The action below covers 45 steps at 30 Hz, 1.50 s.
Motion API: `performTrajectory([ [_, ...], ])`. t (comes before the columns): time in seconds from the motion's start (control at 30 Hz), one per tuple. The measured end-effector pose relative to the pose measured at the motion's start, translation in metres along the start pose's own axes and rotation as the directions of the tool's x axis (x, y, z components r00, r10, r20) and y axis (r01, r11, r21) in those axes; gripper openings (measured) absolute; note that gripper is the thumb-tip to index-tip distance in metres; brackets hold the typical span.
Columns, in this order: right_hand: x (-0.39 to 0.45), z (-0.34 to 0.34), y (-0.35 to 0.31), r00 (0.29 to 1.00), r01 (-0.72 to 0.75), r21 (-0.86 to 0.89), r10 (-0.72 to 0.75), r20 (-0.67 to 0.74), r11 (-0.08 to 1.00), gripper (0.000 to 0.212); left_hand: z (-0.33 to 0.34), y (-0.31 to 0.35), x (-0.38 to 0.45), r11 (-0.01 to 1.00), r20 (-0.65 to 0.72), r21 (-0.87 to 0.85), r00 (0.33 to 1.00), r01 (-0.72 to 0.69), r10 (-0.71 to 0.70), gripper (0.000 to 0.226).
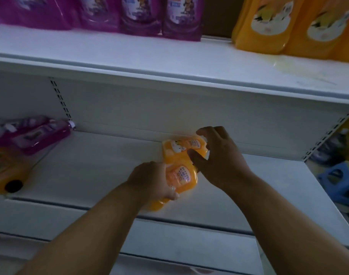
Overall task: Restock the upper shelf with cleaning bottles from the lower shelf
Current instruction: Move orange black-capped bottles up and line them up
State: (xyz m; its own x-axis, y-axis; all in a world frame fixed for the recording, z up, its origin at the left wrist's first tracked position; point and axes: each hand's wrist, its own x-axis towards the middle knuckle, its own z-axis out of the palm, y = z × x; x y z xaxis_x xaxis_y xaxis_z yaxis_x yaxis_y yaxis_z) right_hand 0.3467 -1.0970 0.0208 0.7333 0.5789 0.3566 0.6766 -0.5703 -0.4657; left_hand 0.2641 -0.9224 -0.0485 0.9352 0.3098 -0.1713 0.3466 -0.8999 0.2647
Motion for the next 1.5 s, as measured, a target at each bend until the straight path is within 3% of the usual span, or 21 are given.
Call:
performTrajectory([
  [0.1,0.021,0.018,0.013,0.999,-0.012,0.025,0.011,0.035,1.000,0.045,-0.002,-0.019,-0.033,0.944,-0.007,-0.315,0.994,0.098,-0.105,0.073],
  [0.23,0.047,0.064,0.028,0.984,-0.054,-0.124,0.074,0.161,0.991,0.050,-0.010,-0.040,-0.076,0.714,-0.045,-0.682,0.966,0.158,-0.256,0.073],
  [0.37,0.063,0.111,0.029,0.930,-0.032,-0.349,0.156,0.334,0.937,0.068,-0.016,-0.044,-0.101,0.513,-0.121,-0.857,0.947,0.052,-0.297,0.083],
  [0.5,0.054,0.125,0.028,0.952,-0.053,-0.347,0.152,0.266,0.937,0.059,-0.018,-0.047,-0.115,0.325,-0.156,-0.945,0.911,-0.026,-0.381,0.087],
  [0.6,0.033,0.113,0.025,0.967,0.013,-0.216,0.043,0.251,0.976,0.046,-0.018,-0.049,-0.121,0.213,-0.127,-0.976,0.911,-0.044,-0.393,0.056],
  [0.7,0.001,0.103,0.018,0.985,-0.039,-0.126,0.059,0.160,0.991,0.044,-0.016,-0.052,-0.125,0.202,-0.122,-0.978,0.927,-0.051,-0.356,0.046],
  [0.77,-0.012,0.101,0.014,0.970,-0.194,-0.224,0.221,0.104,0.955,0.063,-0.012,-0.054,-0.128,0.212,-0.124,-0.976,0.938,-0.055,-0.324,0.059],
  [0.83,-0.012,0.099,0.008,0.888,-0.357,-0.286,0.418,0.191,0.889,0.092,-0.010,-0.056,-0.133,0.229,-0.122,-0.972,0.945,-0.051,-0.305,0.064],
  [0.9,-0.003,0.096,0.004,0.787,-0.484,-0.220,0.531,0.314,0.847,0.107,-0.009,-0.056,-0.140,0.260,-0.125,-0.964,0.948,-0.047,-0.293,0.057],
  [1.0,0.010,0.091,-0.002,0.713,-0.580,-0.139,0.583,0.390,0.802,0.124,-0.009,-0.058,-0.152,0.366,-0.129,-0.931,0.940,-0.004,-0.317,0.059],
  [1.1,0.005,0.096,-0.010,0.664,-0.645,-0.081,0.609,0.434,0.760,0.139,-0.013,-0.062,-0.166,0.389,-0.108,-0.920,0.929,0.041,-0.353,0.067],
  [1.2,-0.016,0.105,-0.020,0.665,-0.693,0.005,0.637,0.390,0.721,0.140,-0.016,-0.068,-0.185,0.343,-0.105,-0.939,0.923,0.031,-0.371,0.073],
  [1.33,-0.056,0.105,-0.039,0.737,-0.660,0.233,0.555,0.386,0.714,0.128,-0.017,-0.076,-0.214,0.290,-0.103,-0.957,0.930,0.004,-0.352,0.074],
  [1.4,-0.082,0.093,-0.052,0.758,-0.652,0.494,0.499,0.420,0.575,0.122,-0.019,-0.078,-0.228,0.303,-0.129,-0.952,0.939,-0.027,-0.320,0.071],
  [1.5,-0.123,0.064,-0.073,0.782,-0.587,0.764,0.433,0.448,0.270,0.116,-0.027,-0.078,-0.241,0.330,-0.169,-0.941,0.951,-0.077,-0.260,0.070],
])
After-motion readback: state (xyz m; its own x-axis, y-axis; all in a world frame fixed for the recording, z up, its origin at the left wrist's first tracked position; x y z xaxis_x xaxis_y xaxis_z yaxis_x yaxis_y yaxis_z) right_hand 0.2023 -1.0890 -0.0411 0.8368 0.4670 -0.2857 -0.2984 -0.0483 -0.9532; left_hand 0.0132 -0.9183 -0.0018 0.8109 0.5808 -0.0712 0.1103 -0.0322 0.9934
